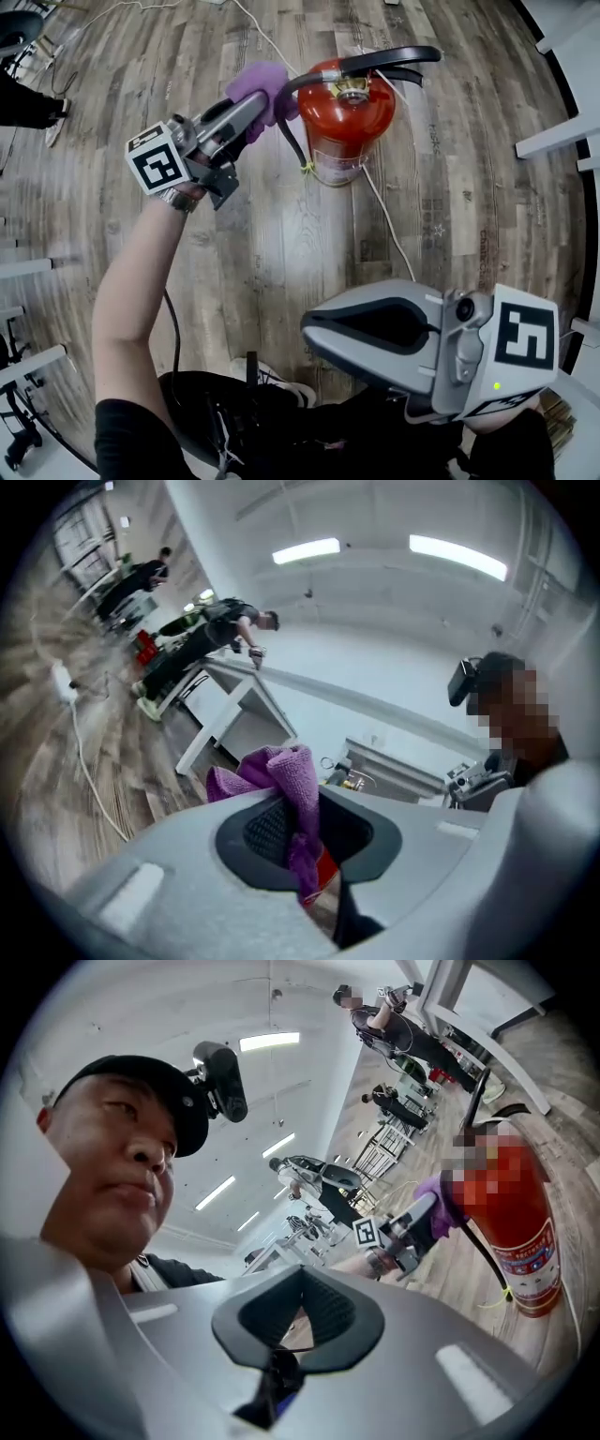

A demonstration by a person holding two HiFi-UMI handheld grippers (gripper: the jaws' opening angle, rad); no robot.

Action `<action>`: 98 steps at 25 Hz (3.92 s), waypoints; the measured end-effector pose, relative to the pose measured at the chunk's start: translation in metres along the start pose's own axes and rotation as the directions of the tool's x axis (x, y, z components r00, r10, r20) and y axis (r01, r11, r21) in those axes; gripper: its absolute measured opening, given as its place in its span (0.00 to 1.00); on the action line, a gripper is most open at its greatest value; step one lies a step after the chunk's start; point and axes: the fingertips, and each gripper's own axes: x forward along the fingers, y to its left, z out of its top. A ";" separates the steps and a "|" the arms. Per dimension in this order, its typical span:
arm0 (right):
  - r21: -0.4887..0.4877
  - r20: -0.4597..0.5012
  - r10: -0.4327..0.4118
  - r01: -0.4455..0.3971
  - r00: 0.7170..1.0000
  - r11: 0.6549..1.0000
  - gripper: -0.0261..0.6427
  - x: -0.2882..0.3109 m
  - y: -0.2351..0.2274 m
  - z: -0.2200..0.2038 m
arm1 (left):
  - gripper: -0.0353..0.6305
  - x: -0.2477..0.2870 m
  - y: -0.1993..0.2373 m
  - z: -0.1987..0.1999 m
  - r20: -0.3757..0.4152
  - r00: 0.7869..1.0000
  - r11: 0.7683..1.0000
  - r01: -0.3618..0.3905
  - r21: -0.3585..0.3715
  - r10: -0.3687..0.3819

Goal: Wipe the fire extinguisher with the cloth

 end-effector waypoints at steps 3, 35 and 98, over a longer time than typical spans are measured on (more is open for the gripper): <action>-0.008 0.004 0.016 -0.016 1.000 1.000 0.04 0.000 0.003 0.001 | 0.13 0.024 -0.041 0.033 -0.176 0.984 0.962 0.045 0.268 0.003; -0.011 0.033 0.033 -0.033 0.999 0.999 0.04 -0.007 -0.004 0.009 | 0.12 0.071 -0.099 -0.019 -0.584 0.643 0.089 0.631 0.771 0.497; 0.314 -0.185 -0.293 0.339 0.938 0.887 0.04 -0.028 -0.028 -0.102 | 0.12 -0.070 -0.227 -0.037 -0.311 0.810 0.804 -0.296 0.516 0.498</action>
